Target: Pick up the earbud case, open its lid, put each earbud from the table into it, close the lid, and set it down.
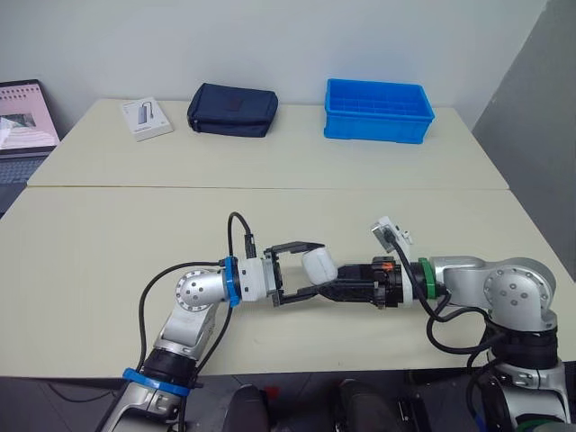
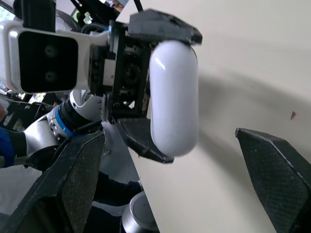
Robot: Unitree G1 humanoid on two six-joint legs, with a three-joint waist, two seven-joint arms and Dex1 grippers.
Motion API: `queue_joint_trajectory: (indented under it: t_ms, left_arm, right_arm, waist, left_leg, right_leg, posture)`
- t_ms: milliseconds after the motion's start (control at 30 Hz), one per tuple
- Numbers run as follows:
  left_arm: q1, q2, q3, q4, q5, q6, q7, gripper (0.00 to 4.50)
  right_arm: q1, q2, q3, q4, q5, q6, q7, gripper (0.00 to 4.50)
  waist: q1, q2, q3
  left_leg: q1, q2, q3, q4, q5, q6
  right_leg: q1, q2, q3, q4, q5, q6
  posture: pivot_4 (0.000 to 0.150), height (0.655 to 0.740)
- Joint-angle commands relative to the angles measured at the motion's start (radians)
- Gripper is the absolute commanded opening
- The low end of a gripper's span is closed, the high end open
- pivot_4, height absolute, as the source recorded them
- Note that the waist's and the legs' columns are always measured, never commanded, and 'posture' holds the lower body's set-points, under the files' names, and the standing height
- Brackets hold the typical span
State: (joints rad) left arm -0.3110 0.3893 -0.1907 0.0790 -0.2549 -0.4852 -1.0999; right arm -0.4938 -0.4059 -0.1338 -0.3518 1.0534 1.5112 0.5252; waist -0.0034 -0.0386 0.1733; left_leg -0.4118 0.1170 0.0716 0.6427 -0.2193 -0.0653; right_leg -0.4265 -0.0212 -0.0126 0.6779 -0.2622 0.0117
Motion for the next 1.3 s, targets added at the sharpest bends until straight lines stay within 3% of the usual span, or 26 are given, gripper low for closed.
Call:
queue_joint_trajectory:
  t_ms: [33, 100, 200, 500, 700, 767, 900, 1000, 1133, 1300]
  left_arm:
    - [-0.001, 0.000, -0.013, -0.052, -0.020, -0.008, -0.003, 2.86]
    - [-0.001, -0.001, -0.013, -0.052, -0.022, -0.010, -0.004, 2.86]
    - [-0.005, -0.005, -0.014, -0.051, -0.020, -0.016, -0.002, 2.86]
    - [-0.016, -0.015, -0.022, -0.048, -0.025, -0.008, 0.005, 2.86]
    - [-0.016, -0.023, -0.017, -0.047, -0.038, 0.011, 0.016, 2.86]
    - [-0.019, -0.018, -0.010, -0.053, -0.069, 0.052, 0.005, 3.58]
    - [-0.040, 0.005, -0.003, -0.046, -0.058, 0.131, 0.011, 4.50]
    - [-0.065, 0.043, 0.004, -0.047, -0.058, 0.278, 0.024, 4.50]
    - [-0.094, 0.153, 0.000, -0.113, -0.113, 0.641, 0.001, 4.50]
    - [-0.126, 0.256, -0.004, -0.224, -0.168, 0.945, -0.003, 4.50]
  right_arm:
    - [-0.022, 0.008, -0.005, 0.011, 0.034, -0.019, 0.020, 4.50]
    - [-0.029, 0.005, -0.001, 0.019, 0.037, -0.016, 0.024, 4.50]
    - [-0.035, 0.001, 0.005, 0.029, 0.039, -0.013, 0.027, 3.90]
    - [-0.049, 0.003, 0.029, 0.045, 0.050, -0.011, 0.038, 0.78]
    - [-0.059, -0.001, 0.034, 0.054, 0.054, -0.011, 0.043, 0.78]
    - [-0.064, -0.006, 0.039, 0.058, 0.053, -0.012, 0.048, 0.78]
    - [-0.077, -0.025, 0.056, 0.064, 0.041, -0.024, 0.064, 0.78]
    - [-0.092, -0.057, 0.084, 0.066, 0.010, -0.052, 0.083, 0.78]
    - [-0.132, -0.181, 0.187, 0.054, -0.119, -0.179, 0.156, 0.78]
    - [-0.186, -0.433, 0.423, -0.023, -0.408, -0.473, 0.349, 0.78]
  waist:
    - [0.000, 0.000, 0.000]
    - [0.000, 0.000, 0.000]
    - [0.000, 0.000, 0.000]
    - [0.000, 0.000, 0.000]
    - [0.000, 0.000, 0.000]
    - [0.000, 0.000, 0.000]
    - [0.000, 0.000, 0.000]
    - [-0.001, 0.000, 0.000]
    - [-0.005, 0.000, 0.000]
    - [-0.005, 0.001, 0.001]
  left_leg:
    - [0.000, 0.000, 0.000, 0.000, 0.000, 0.000]
    - [0.000, 0.000, 0.000, 0.000, 0.000, 0.000]
    - [0.000, 0.000, 0.000, 0.000, 0.000, 0.000]
    - [-0.001, 0.000, 0.000, 0.000, 0.000, 0.000]
    - [-0.001, 0.000, -0.001, 0.000, 0.000, 0.000]
    - [-0.001, 0.000, -0.001, 0.000, 0.000, 0.000]
    - [-0.001, 0.000, -0.002, 0.000, 0.000, 0.000]
    - [-0.001, 0.000, -0.002, 0.000, 0.000, 0.000]
    - [-0.002, 0.000, -0.002, 0.000, 0.000, 0.000]
    - [-0.009, 0.000, 0.000, -0.001, 0.000, 0.000]
  right_leg:
    - [0.000, 0.000, 0.000, 0.000, 0.000, 0.000]
    - [0.000, 0.000, 0.000, 0.000, 0.000, 0.000]
    - [0.000, 0.000, 0.000, 0.000, 0.000, 0.000]
    - [0.000, 0.000, 0.000, 0.000, 0.000, 0.000]
    - [0.000, 0.000, -0.001, 0.000, 0.000, 0.000]
    - [0.000, 0.000, -0.001, -0.001, 0.000, 0.000]
    - [0.000, 0.000, -0.001, 0.000, 0.000, 0.000]
    - [-0.001, 0.000, -0.001, 0.000, 0.000, 0.000]
    - [-0.002, 0.000, -0.001, 0.000, 0.000, 0.000]
    - [-0.012, 0.001, 0.000, 0.001, -0.001, 0.001]
  posture:
    - [0.150, 0.7218]
    - [0.150, 0.7218]
    - [0.150, 0.7218]
    - [0.150, 0.7218]
    - [0.150, 0.7218]
    - [0.150, 0.7218]
    - [0.150, 0.7218]
    - [0.150, 0.7218]
    - [0.150, 0.7218]
    - [0.150, 0.7218]
